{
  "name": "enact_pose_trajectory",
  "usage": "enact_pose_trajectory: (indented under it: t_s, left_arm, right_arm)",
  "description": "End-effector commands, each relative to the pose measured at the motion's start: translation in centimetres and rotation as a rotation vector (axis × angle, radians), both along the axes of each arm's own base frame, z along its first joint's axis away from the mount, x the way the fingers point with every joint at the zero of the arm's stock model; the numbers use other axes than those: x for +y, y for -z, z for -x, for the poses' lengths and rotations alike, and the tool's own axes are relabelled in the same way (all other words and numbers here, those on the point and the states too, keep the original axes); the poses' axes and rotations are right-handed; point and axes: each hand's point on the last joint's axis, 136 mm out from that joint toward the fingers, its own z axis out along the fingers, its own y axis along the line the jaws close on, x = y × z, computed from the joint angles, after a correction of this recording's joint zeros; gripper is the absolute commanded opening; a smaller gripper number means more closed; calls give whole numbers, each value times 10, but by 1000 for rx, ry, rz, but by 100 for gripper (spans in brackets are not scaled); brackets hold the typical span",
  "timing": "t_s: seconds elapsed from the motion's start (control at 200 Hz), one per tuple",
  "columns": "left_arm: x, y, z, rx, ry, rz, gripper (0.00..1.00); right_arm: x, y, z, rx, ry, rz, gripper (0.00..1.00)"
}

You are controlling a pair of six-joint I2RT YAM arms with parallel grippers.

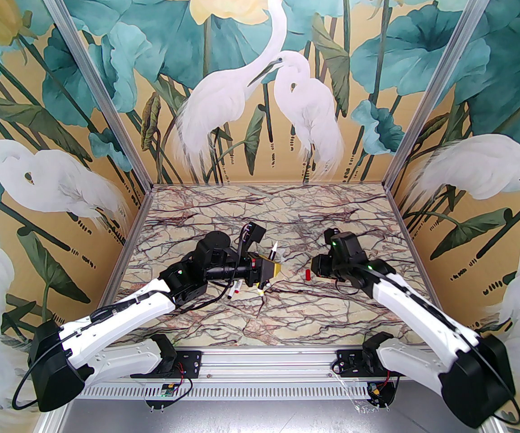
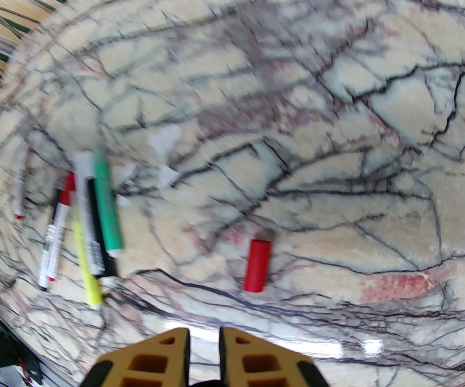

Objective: Open the pen caps

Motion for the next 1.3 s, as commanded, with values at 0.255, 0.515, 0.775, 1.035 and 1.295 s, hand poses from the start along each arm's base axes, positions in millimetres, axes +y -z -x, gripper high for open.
enact_pose_trajectory:
  t_s: [0.255, 0.515, 0.775, 1.035, 1.295]
  left_arm:
    - [2, 9, -4, 2, -5, -56, 4]
    - [-4, 11, -5, 19, 10, -54, 4]
    - [-5, 11, -4, 13, 19, -58, 4]
    - [-5, 13, -4, 18, 21, -62, 4]
    - [-6, 16, -5, 23, 23, -63, 4]
  right_arm:
    - [-9, 34, -16, 98, -32, 88, 15]
    - [-13, 51, -26, 139, -9, 110, 14]
    - [-10, 64, -34, 170, -5, 113, 15]
    - [-9, 77, -33, 214, -4, 117, 15]
    - [-12, 87, -28, 238, 5, 124, 16]
